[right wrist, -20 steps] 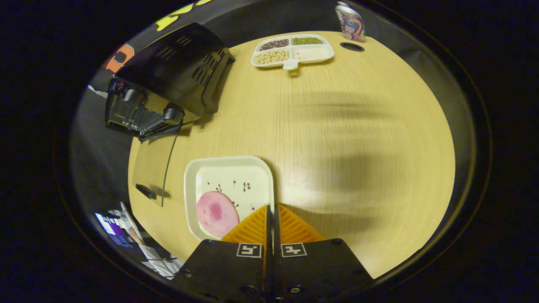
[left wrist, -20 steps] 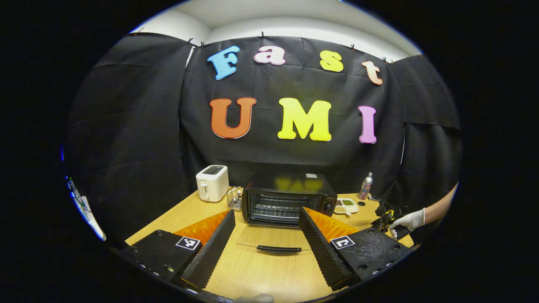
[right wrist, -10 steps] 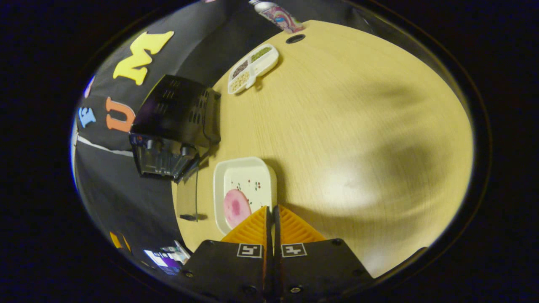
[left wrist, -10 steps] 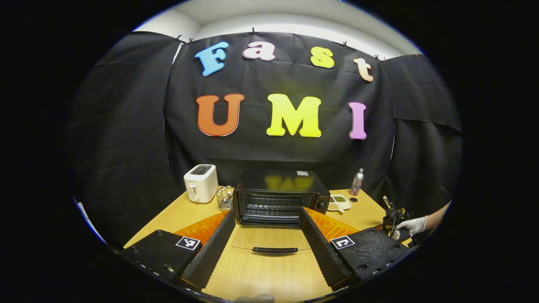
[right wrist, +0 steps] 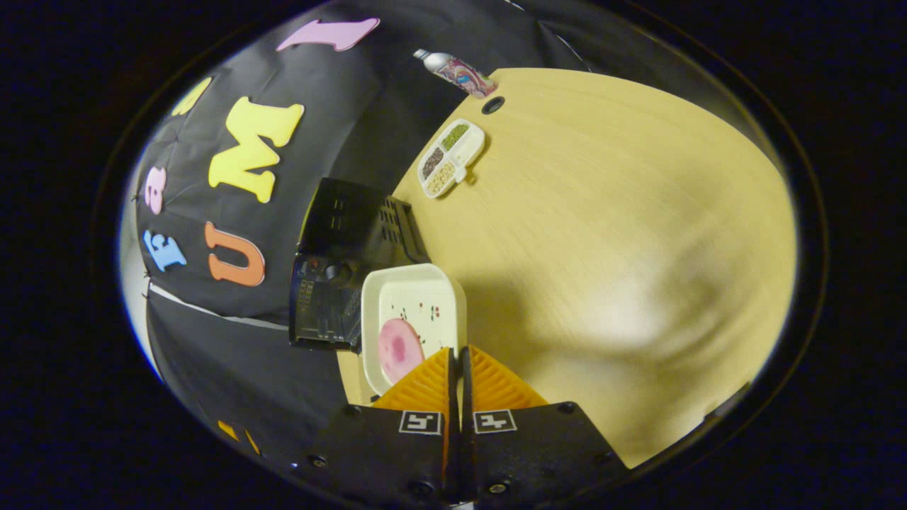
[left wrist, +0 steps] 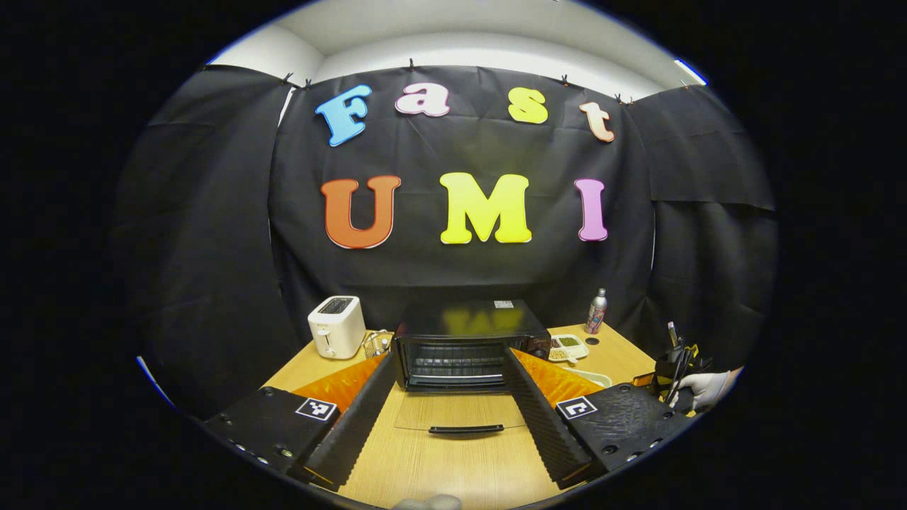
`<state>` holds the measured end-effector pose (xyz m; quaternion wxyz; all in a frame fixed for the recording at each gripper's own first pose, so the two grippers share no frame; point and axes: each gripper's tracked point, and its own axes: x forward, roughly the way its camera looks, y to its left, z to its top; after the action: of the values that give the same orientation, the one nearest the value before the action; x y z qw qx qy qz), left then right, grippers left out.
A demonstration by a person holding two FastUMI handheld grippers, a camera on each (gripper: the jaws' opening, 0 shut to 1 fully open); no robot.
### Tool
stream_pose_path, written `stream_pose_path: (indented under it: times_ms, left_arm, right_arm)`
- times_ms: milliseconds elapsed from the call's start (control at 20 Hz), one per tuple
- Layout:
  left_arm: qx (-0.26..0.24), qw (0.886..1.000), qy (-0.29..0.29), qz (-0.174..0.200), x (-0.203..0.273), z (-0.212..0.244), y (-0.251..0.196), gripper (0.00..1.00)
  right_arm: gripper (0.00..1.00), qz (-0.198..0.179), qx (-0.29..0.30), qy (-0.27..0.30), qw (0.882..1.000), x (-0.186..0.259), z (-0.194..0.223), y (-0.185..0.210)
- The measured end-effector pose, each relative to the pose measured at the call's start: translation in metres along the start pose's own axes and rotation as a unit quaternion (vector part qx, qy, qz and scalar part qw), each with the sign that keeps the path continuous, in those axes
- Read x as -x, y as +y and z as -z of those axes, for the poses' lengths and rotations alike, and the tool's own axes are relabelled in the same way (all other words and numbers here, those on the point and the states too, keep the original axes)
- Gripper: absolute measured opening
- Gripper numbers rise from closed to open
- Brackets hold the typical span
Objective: Open the electric oven with the left hand, put the food in, and close the electric oven.
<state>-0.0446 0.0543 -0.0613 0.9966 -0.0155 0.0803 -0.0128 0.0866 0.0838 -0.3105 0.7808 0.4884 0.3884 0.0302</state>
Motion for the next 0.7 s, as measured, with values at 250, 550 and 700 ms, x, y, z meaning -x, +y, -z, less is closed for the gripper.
stream_pose_path:
  times_ms: [250,550,700]
  left_arm:
    - [-0.015,1.0,-0.012,-0.005,0.015,-0.013,0.011,0.97]
    - [-0.036,0.998,0.002,-0.043,0.02,-0.006,0.041,0.96]
    - [-0.05,0.997,0.013,-0.048,0.019,0.001,0.054,0.97]
  right_arm:
    - [0.04,-0.03,-0.047,-0.034,0.998,-0.032,0.051,0.059]
    - [0.04,-0.039,-0.079,-0.054,0.995,-0.105,0.077,0.118]
    - [0.0,-0.049,-0.099,-0.064,0.992,-0.141,0.08,0.147]
